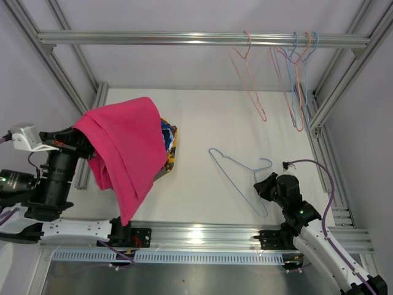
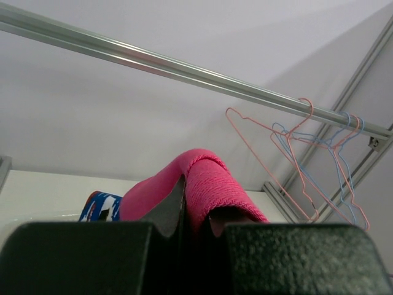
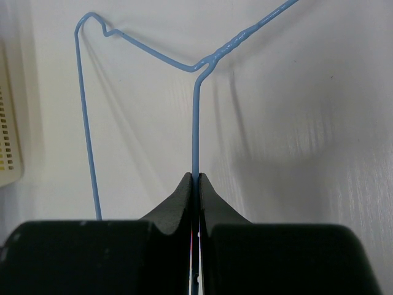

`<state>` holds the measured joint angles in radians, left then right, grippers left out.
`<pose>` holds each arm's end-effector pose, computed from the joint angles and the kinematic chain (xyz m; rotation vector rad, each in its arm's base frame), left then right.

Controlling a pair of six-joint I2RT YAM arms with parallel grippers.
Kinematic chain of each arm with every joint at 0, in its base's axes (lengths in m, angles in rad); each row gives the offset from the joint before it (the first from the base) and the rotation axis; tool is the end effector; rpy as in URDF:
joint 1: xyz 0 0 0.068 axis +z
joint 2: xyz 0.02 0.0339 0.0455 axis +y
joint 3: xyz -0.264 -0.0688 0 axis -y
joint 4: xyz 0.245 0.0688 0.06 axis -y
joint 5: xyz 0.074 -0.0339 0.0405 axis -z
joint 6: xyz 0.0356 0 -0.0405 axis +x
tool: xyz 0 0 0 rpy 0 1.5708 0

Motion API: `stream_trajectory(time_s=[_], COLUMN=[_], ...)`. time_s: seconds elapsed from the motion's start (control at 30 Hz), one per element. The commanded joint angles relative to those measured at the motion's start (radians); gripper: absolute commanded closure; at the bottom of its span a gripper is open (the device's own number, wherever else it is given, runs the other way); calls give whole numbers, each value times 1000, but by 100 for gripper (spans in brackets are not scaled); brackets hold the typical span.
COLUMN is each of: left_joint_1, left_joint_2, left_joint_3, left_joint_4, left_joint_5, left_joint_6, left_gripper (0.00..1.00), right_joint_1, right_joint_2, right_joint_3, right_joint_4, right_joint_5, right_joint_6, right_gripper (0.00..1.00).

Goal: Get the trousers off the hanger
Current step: Place the trousers in the bin.

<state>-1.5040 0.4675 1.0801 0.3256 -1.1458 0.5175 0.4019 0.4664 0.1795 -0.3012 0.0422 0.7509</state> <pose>0.0325 -0.0005 0.4940 -0.1127 1.2417 -0.4956 0.1178 0.0484 0.1596 0.4109 2.1860 0.6093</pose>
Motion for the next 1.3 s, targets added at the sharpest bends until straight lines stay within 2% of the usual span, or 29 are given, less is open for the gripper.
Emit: stream_trajectory(time_s=[0.0, 0.13, 0.27, 0.33, 0.37, 0.47, 0.63, 0.73, 0.8, 0.83, 0.87, 0.9, 0.97, 1.0, 1.17, 1.27], left_joint_1=[13, 16, 25, 40, 50, 103, 197, 280, 368, 402, 472, 508, 597, 620, 697, 705], left_joint_2=[-45, -95, -102, -93, -90, -90, -101, -98, -84, -78, -70, -52, -26, 6, 120, 172], left_joint_3=[72, 92, 115, 107, 100, 58, -63, -130, -149, -163, -163, -154, -143, -149, -120, -112], left_joint_4=[55, 43, 88, 171, 215, 325, 369, 299, 157, 80, -103, -211, -379, -428, -485, -442], left_joint_5=[37, 26, -6, -17, -22, -22, -17, -25, -35, -38, -35, -26, 15, 21, 67, 93], left_joint_6=[61, 81, 215, 298, 387, 498, 546, 483, 370, 225, 126, 22, -222, -255, -367, -361], left_gripper=[99, 99, 100, 100, 99, 99, 99, 99, 99, 99, 99, 99, 99, 99, 99, 99], right_joint_1=[6, 6, 8, 8, 11, 11, 12, 14, 14, 14, 14, 14, 15, 15, 15, 17], right_joint_2=[-8, -6, -5, -6, -5, -8, -12, -21, -38, -43, -52, -70, -87, -95, -107, -106], right_joint_3=[6, 5, 5, 3, 3, 3, 3, 2, 0, 0, -2, -3, -6, -8, -8, -8], right_joint_4=[34, 40, 42, 45, 45, 45, 45, 40, 33, 30, 19, 16, 7, 2, -1, 0], right_joint_5=[-11, -10, -13, -16, -15, -18, -24, -25, -30, -30, -30, -30, -30, -30, -70, -74], right_joint_6=[-19, -19, -24, -24, -24, -24, -27, -28, -28, -28, -28, -28, -31, -31, -36, -39], right_gripper=[100, 100, 100, 100, 100, 100, 100, 100, 100, 100, 100, 100, 100, 100, 100, 100])
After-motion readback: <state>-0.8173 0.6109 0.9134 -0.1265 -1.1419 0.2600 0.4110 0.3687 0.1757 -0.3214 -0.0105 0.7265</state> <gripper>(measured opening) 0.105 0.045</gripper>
